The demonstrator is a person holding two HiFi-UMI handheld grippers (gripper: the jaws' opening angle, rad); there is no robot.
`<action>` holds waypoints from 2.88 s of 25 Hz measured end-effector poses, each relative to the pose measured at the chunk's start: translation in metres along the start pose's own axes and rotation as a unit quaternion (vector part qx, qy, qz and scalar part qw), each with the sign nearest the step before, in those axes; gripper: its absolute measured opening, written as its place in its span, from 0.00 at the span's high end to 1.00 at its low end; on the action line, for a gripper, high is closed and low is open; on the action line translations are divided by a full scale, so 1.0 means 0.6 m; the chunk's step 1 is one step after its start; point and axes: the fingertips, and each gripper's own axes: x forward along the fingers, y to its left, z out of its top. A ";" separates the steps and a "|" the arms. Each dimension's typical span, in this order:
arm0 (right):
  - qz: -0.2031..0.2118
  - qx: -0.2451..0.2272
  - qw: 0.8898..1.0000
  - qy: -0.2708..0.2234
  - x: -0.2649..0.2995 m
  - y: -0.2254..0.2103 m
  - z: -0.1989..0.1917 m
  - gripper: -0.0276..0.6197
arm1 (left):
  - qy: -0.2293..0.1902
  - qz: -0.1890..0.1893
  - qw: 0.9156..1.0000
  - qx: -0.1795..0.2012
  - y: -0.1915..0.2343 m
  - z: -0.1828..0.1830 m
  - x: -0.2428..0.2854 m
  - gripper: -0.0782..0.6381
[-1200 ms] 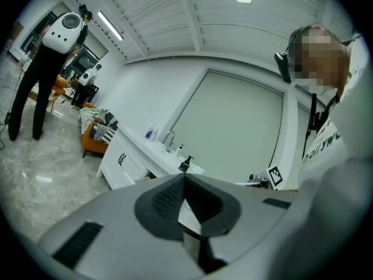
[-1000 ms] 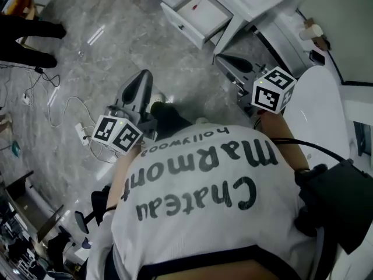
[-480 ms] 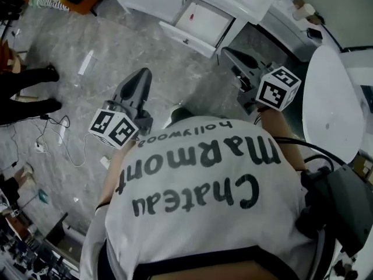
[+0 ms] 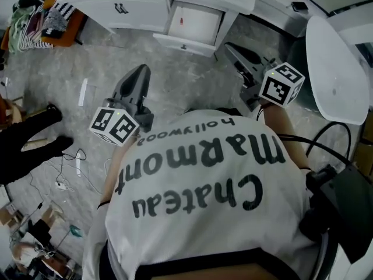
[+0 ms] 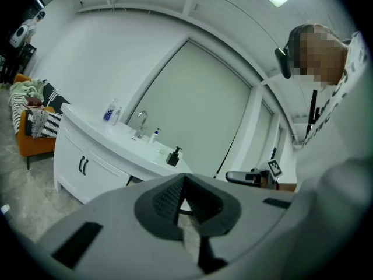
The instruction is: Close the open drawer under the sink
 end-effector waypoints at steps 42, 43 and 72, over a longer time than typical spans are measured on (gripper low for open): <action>-0.034 0.181 0.970 0.156 -0.016 -0.369 -0.224 0.94 | 0.332 0.145 0.932 -0.002 0.244 -0.499 0.370 0.67; -0.034 0.182 0.970 0.160 -0.016 -0.367 -0.227 0.94 | 0.336 0.147 0.930 0.003 0.247 -0.502 0.375 0.67; -0.106 0.191 0.969 0.117 -0.025 -0.370 -0.205 0.94 | 0.401 0.131 0.905 0.054 0.297 -0.526 0.435 0.70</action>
